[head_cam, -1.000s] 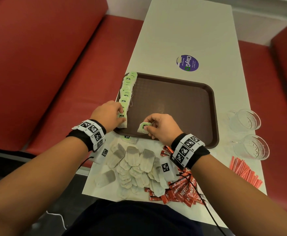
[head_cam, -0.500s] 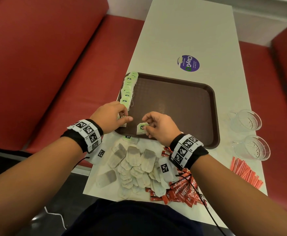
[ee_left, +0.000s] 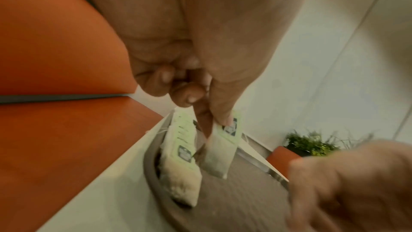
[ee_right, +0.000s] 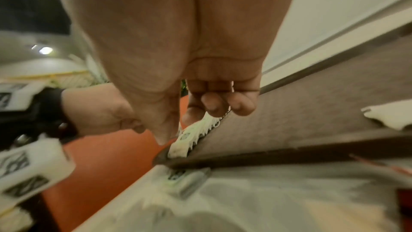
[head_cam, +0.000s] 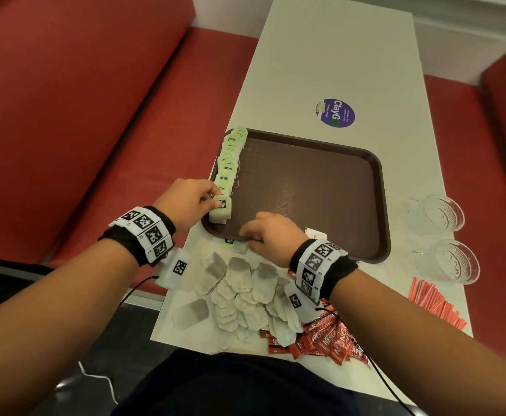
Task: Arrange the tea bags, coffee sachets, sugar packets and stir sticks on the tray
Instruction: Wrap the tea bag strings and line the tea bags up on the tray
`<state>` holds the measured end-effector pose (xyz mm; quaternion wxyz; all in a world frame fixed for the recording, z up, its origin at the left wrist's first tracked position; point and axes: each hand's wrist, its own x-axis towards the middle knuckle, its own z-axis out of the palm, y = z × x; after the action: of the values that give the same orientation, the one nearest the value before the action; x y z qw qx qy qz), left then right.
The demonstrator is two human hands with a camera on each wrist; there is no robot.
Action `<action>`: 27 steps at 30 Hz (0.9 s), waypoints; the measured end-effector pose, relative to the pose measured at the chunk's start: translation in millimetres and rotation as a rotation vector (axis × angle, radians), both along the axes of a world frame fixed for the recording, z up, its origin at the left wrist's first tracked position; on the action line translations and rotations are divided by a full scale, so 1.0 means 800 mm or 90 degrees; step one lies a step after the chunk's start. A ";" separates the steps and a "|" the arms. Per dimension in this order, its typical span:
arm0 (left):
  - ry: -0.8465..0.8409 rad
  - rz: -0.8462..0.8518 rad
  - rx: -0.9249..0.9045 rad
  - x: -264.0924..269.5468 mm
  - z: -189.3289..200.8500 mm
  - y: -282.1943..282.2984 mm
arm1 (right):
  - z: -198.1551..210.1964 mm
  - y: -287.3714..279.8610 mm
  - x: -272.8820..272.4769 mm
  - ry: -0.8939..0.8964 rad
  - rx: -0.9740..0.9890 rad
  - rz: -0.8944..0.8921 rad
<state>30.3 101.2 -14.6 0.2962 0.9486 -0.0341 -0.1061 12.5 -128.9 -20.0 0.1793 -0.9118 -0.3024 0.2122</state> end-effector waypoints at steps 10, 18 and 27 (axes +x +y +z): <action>0.073 0.042 0.075 0.021 -0.036 0.004 | -0.011 0.017 -0.012 0.040 -0.291 0.130; 0.043 -0.006 0.181 0.007 -0.038 -0.018 | -0.004 0.017 -0.015 -0.005 -0.265 0.058; 0.048 -0.054 0.175 0.002 -0.033 -0.012 | 0.007 0.027 -0.015 -0.046 -0.369 0.006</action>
<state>31.9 91.9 -40.7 0.1598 0.9732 -0.0484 -0.1578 0.3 -107.4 -14.3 -0.1007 -0.9305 -0.2398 0.2579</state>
